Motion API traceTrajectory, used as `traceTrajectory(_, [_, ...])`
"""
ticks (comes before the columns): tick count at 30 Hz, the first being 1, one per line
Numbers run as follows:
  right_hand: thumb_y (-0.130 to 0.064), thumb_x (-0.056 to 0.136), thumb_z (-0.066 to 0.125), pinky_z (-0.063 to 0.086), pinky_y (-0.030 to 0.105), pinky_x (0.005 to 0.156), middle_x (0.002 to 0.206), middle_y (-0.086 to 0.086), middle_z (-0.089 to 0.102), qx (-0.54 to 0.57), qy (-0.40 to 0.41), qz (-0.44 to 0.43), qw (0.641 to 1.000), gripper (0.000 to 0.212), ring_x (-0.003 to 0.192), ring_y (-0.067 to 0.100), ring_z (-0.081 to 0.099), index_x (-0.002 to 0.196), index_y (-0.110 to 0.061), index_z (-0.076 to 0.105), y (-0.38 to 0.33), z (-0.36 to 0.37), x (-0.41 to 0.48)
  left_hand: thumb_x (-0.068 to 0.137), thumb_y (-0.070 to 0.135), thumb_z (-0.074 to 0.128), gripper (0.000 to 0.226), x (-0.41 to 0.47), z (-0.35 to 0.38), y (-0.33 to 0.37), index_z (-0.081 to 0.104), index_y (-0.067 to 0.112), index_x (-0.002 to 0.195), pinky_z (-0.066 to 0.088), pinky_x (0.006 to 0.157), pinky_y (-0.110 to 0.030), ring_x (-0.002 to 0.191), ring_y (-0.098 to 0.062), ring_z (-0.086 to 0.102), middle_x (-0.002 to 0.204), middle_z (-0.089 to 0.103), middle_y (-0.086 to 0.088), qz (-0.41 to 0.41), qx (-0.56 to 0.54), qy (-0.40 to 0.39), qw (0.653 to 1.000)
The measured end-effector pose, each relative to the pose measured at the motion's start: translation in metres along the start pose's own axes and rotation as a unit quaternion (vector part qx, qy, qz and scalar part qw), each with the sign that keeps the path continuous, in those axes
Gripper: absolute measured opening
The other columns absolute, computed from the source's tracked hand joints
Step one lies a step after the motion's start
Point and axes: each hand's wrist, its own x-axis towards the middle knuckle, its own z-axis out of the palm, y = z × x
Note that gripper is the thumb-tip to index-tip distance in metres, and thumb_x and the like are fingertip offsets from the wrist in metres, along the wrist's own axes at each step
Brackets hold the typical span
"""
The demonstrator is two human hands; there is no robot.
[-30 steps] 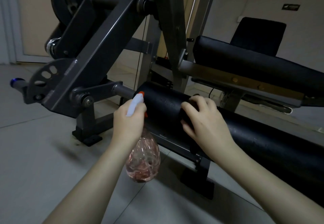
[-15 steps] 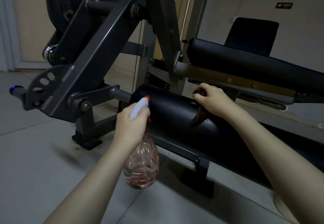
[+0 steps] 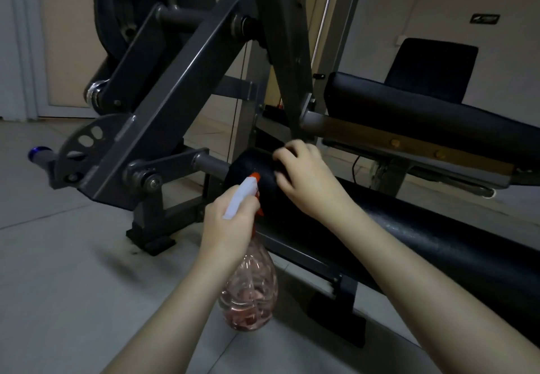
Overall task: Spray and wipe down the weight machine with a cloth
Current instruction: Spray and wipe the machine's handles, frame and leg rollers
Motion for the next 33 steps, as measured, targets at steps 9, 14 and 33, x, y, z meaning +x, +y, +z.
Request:
traceTrajectory(9, [-0.025,0.093,0.052,0.038,0.034,0.097,0.131,0.007,0.043,0.073,-0.035,-0.035,0.996,0.034,0.124,0.028,0.038,0.125,-0.017,0.049,-0.004,0.008,0.034,0.096,0.022,0.049,0.029,0.001,0.001,0.000,0.053,0.049,0.108,0.041,0.096,-0.027,0.106,0.000,0.057,0.107,0.064,0.016,-0.026,-0.022,0.023,0.999])
traceTrajectory(14, [-0.027,0.088,0.055,0.049,0.037,0.087,0.130,0.005,0.042,-0.018,-0.019,-0.073,0.997,0.035,0.124,0.026,0.036,0.121,-0.018,0.050,0.016,-0.026,-0.044,0.096,0.027,0.050,0.027,0.001,0.001,0.002,0.057,0.052,0.088,0.041,0.096,-0.029,0.104,-0.002,0.057,0.104,0.064,0.017,-0.032,-0.004,0.010,0.999])
traceTrajectory(33, [-0.024,0.078,0.052,0.052,0.045,0.071,0.114,0.019,0.056,-0.127,0.062,-0.048,0.989,0.029,0.107,0.043,0.050,0.099,-0.006,0.061,0.060,-0.050,-0.132,0.095,0.026,0.053,0.029,-0.034,0.028,0.026,0.053,0.038,0.068,0.041,0.072,-0.028,0.070,-0.001,0.050,0.075,0.055,0.011,0.004,0.063,-0.061,0.996])
